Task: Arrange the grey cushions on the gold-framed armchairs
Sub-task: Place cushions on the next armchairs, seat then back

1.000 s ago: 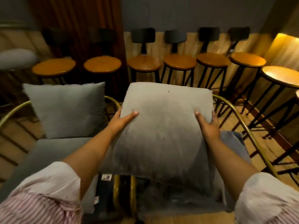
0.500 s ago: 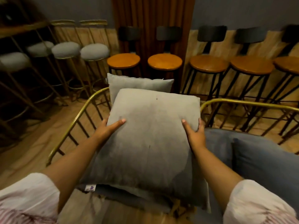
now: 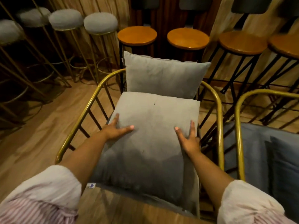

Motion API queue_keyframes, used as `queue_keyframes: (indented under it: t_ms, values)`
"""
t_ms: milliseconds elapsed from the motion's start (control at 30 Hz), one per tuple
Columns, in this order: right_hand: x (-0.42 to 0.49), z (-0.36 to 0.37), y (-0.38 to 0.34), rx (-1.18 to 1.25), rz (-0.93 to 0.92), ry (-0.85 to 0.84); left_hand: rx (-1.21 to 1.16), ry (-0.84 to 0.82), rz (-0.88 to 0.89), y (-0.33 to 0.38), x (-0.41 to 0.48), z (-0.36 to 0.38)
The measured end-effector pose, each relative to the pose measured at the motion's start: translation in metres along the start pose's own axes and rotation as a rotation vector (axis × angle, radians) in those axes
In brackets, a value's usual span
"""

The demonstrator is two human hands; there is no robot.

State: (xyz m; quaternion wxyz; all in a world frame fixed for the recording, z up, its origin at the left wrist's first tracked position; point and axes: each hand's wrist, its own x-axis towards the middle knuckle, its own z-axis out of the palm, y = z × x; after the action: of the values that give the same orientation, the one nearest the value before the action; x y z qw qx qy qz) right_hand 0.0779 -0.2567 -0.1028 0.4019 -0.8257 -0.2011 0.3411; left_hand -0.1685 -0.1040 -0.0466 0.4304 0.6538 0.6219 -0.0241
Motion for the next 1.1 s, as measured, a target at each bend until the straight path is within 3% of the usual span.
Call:
queue_keyframes:
  t_ms: [333,433,567,833,1100]
  values:
    - [0.018,-0.002,0.007,-0.233,0.044,-0.144,0.161,-0.004,-0.034,0.0,0.02,0.015]
    - [0.014,-0.024,0.002,-0.307,-0.049,-0.173,0.141,-0.009,-0.002,0.025,0.01,0.011]
    - [-0.008,-0.07,-0.005,-0.3,-0.226,-0.041,0.149,-0.007,0.156,0.077,-0.013,0.03]
    - [-0.043,-0.201,0.059,-0.188,-0.255,0.251,0.106,-0.173,0.572,0.19,-0.099,0.154]
    - [-0.05,-0.367,0.179,-0.161,-0.076,0.364,0.064,-0.358,0.682,0.285,-0.173,0.327]
